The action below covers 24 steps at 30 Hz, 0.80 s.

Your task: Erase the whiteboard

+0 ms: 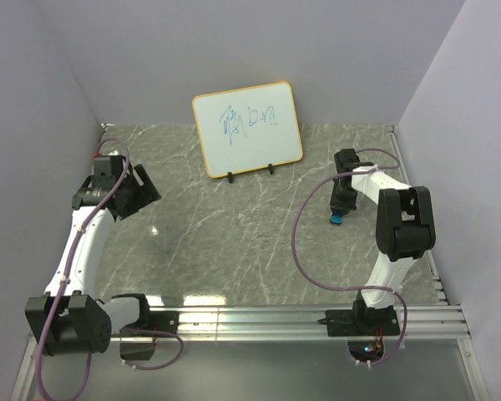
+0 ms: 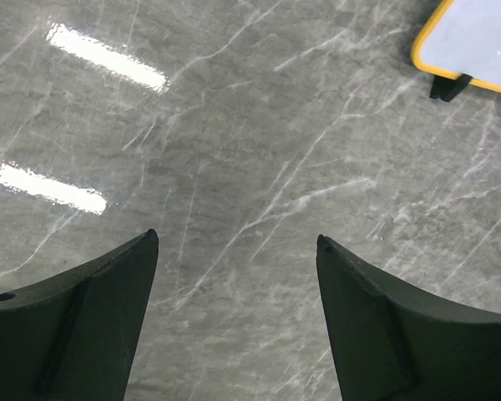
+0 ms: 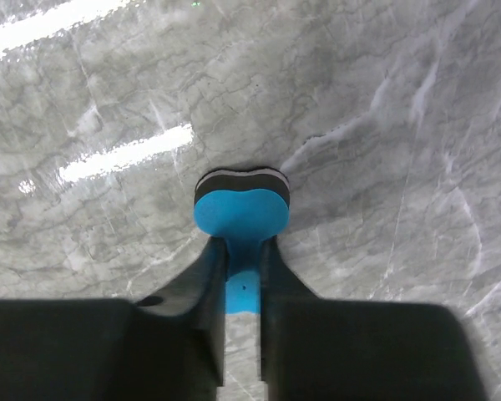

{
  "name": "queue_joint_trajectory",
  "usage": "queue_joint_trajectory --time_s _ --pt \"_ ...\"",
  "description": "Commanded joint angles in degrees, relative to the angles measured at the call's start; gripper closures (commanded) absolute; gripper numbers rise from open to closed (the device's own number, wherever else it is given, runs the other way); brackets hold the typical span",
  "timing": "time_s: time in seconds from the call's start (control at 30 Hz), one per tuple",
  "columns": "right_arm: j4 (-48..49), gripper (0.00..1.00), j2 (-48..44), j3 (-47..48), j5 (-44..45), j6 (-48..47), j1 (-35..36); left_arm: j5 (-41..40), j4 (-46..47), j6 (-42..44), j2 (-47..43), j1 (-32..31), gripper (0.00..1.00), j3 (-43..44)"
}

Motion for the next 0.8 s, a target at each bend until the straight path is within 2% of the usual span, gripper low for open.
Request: queue_joint_trajectory --time_s 0.0,0.07,0.13,0.17,0.27,0.47,0.5,0.53,0.57,0.63,0.7,0.77 --pt "-0.23 0.96 0.06 0.19 1.06 0.15 0.1 -2.73 0.79 -1.48 -1.79 -0.26 0.2 -1.71" --pt "-0.58 1.0 0.06 0.37 0.7 0.24 0.19 -5.2 1.05 -1.49 -1.35 -0.26 0.22 -2.24" --pt "-1.02 1.0 -0.02 0.81 -0.69 0.42 0.36 -5.29 3.07 0.53 -0.22 -0.26 0.4 -2.59" --pt "-1.54 1.0 -0.46 1.07 -1.23 0.85 0.45 -5.38 3.51 0.97 0.49 -0.26 0.44 -2.07" --pt "-2.69 1.0 -1.95 2.04 -4.04 2.0 2.21 -1.45 5.96 2.73 2.95 -0.26 0.43 0.04" --pt "-4.18 1.0 -8.8 0.64 -10.63 4.46 6.34 7.7 24.07 3.17 6.19 1.06 0.39 -0.14" --pt "-4.27 1.0 -9.95 0.29 -11.59 4.9 6.52 11.89 25.74 2.82 7.6 1.93 0.4 0.56" --pt "-4.27 1.0 -12.13 -0.5 -14.3 5.51 6.78 17.42 27.67 2.56 11.35 2.64 0.42 2.74" --pt "-4.27 1.0 -13.2 -0.86 -15.11 5.95 6.87 17.47 28.3 2.47 13.57 2.82 0.42 4.25" --pt "-4.45 1.0 -16.61 -2.26 -16.95 6.57 6.96 25.44 31.01 2.12 19.61 2.91 0.4 7.15" --pt "-4.97 1.0 -18.74 -3.05 -18.28 7.01 7.13 29.32 37.42 1.16 22.8 2.91 0.29 8.12" --pt "-6.02 1.0 -21.37 -3.58 -18.72 7.1 7.22 31.62 41.38 0.28 27.63 3.08 0.3 9.88"
